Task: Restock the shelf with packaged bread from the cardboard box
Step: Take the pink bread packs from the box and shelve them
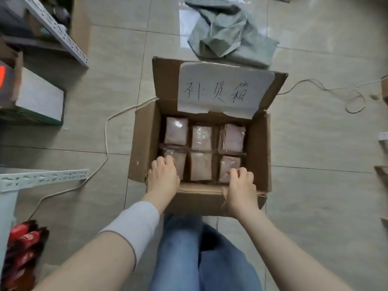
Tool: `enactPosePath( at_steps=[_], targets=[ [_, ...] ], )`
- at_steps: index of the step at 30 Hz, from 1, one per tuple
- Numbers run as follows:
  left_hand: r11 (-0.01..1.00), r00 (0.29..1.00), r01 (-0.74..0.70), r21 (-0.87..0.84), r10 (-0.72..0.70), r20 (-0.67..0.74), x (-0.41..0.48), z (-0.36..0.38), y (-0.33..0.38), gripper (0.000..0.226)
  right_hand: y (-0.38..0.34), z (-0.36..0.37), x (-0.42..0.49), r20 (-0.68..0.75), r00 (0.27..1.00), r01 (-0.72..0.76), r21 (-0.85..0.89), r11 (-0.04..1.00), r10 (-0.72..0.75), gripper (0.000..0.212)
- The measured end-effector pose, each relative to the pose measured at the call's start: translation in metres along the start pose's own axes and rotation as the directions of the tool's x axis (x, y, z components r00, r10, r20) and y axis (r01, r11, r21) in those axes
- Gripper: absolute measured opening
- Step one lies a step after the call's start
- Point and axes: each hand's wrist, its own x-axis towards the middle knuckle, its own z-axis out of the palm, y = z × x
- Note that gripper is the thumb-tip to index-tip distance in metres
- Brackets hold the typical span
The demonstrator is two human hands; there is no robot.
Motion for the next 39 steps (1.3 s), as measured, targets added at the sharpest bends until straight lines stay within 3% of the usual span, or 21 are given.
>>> enactPosePath(
  at_steps=[3, 7, 11, 18, 22, 28, 30, 33, 39],
  targets=[
    [0.971, 0.979, 0.199, -0.133, -0.193, 0.061, 0.057, 0.042, -0.006, 0.059, -0.004, 0.037, 0.062, 0.121, 0.989, -0.100, 0.149, 0.984, 0.082, 0.055],
    [0.849, 0.913, 0.399, -0.347, -0.401, 0.068, 0.106, 0.090, -0.004, 0.083, -0.010, 0.084, 0.121, 0.356, 0.922, -0.247, 0.246, 0.937, 0.149, 0.068],
    [0.829, 0.871, 0.439, -0.347, -0.487, -0.063, 0.123, 0.114, -0.004, 0.091, -0.013, 0.110, 0.146, 0.417, 0.888, -0.334, 0.290, 0.897, 0.196, 0.065],
    [0.738, 0.840, 0.437, -0.514, -0.539, -0.059, 0.117, 0.098, -0.007, 0.098, 0.011, 0.092, 0.142, 0.445, 0.866, -0.417, 0.388, 0.822, 0.229, 0.058],
    [0.766, 0.904, 0.324, -0.556, -0.423, -0.055, 0.107, 0.088, -0.010, 0.050, 0.023, 0.078, 0.131, 0.429, 0.874, -0.443, 0.510, 0.737, 0.229, 0.047],
    [0.764, 0.941, 0.134, -0.632, -0.299, -0.161, 0.072, 0.071, -0.003, 0.039, 0.039, 0.058, 0.107, 0.334, 0.909, -0.416, 0.681, 0.602, 0.250, 0.047],
    [0.748, 0.915, 0.087, -0.658, -0.321, -0.243, 0.051, 0.054, -0.002, 0.042, 0.042, 0.043, 0.095, 0.250, 0.943, -0.332, 0.714, 0.617, 0.218, 0.041],
    [0.618, 0.869, -0.035, -0.786, -0.369, -0.329, 0.002, 0.005, -0.004, 0.041, 0.037, 0.000, 0.059, 0.189, 0.973, -0.233, 0.769, 0.595, 0.136, 0.042],
    [0.385, 0.731, -0.251, -0.888, -0.526, -0.435, -0.153, -0.126, -0.055, 0.028, -0.035, -0.111, -0.054, 0.066, 0.973, 0.066, 0.837, 0.543, -0.220, 0.031]
  ],
)
